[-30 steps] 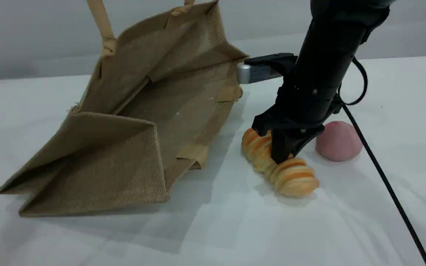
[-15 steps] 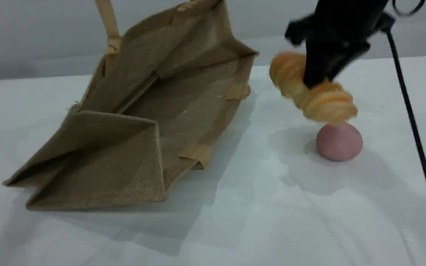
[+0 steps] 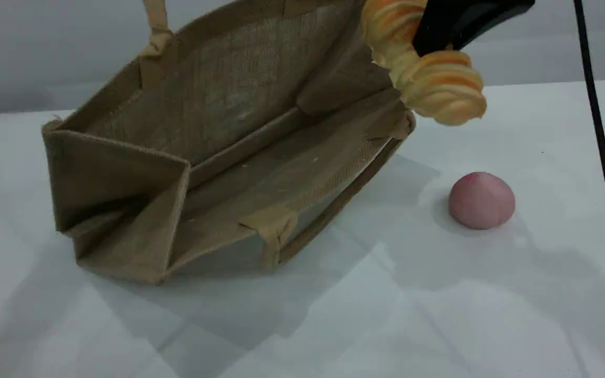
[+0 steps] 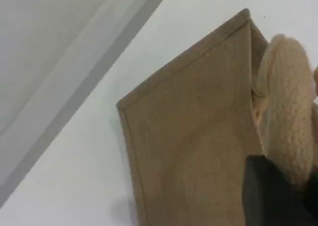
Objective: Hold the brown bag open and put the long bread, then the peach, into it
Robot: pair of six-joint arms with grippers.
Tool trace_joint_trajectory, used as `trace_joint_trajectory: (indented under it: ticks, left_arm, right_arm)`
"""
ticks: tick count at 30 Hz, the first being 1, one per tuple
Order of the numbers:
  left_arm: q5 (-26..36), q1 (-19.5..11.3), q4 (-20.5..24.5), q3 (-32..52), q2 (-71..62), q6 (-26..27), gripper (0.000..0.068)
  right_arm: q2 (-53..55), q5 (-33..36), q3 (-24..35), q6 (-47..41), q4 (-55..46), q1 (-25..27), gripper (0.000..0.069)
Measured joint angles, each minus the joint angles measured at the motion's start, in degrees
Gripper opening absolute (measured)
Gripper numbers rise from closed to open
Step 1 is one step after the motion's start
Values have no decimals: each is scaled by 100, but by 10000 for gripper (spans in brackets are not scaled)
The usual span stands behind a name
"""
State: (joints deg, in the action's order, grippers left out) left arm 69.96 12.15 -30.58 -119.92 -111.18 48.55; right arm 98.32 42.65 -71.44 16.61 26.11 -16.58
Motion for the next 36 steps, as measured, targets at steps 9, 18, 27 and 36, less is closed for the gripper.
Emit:
trace_joint_trajectory:
  ticks: [9,18,27,36]
  left_arm:
    - [0,7,-279,0,0,57,88]
    - [4,126,-286,0,0,10,88]
    - [1,185,-293,0,0,3,88]
    - [1,185,-293,0,0,3,88]
  right_arm:
    - [-64,-1030,1122,1381,1720,-65,57]
    - [33,-1016,1167,3277,4090,-121,58]
    - [854,-925,881,4051,5322,-115,54]
    - [1583,-940,319,4091,5530,-115,57]
